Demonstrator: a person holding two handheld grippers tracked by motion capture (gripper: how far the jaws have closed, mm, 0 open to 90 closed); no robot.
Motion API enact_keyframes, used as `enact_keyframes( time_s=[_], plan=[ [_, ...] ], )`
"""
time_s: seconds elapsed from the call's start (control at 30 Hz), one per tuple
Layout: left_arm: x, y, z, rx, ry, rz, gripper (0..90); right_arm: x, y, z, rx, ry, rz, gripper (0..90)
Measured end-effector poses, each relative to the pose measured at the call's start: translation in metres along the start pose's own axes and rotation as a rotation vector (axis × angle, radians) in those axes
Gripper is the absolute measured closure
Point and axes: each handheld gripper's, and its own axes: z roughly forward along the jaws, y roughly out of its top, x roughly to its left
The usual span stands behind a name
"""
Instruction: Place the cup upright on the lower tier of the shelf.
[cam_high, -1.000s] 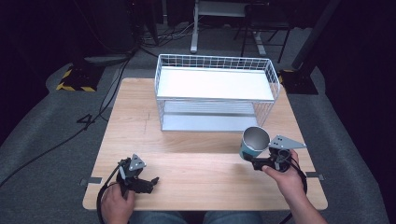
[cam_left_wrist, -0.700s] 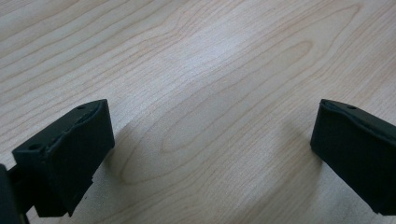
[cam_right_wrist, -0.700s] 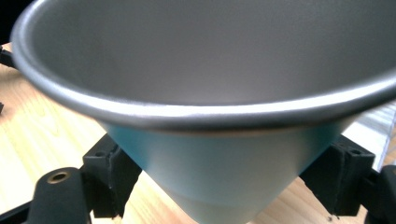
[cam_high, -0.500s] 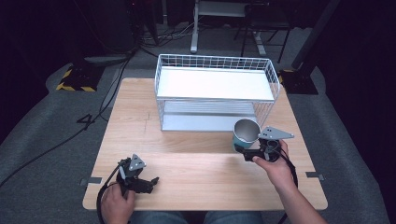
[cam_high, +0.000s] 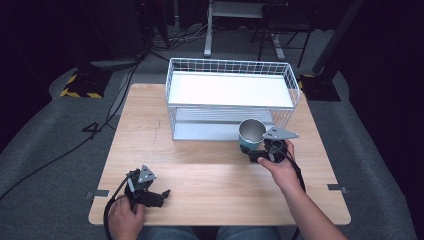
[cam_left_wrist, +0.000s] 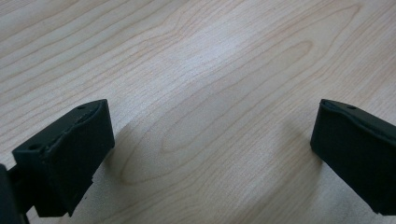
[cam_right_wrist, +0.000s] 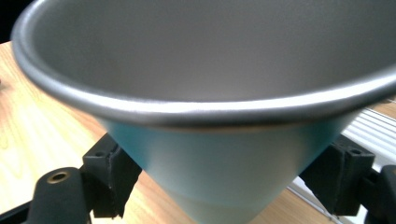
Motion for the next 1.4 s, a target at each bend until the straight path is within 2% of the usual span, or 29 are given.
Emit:
enact_keyframes(
  time_s=[0.43,0.73,1.1,1.4],
  plan=[
    [0.000,0.000,0.000,-0.001,0.000,0.001,0.0,0.000,0.006,0.038,0.017,-0.005,0.005,20.7],
    [0.000,0.000,0.000,0.000,0.000,0.001,0.0,0.002,0.012,0.064,0.001,-0.002,0.014,20.7],
    [0.000,0.000,0.000,0.001,0.000,0.000,0.0,0.005,0.011,0.086,-0.020,-0.009,0.025,20.7],
    [0.000,0.000,0.000,0.001,0.000,0.001,0.0,-0.003,0.013,0.097,-0.030,-0.035,0.039,20.7]
  ],
)
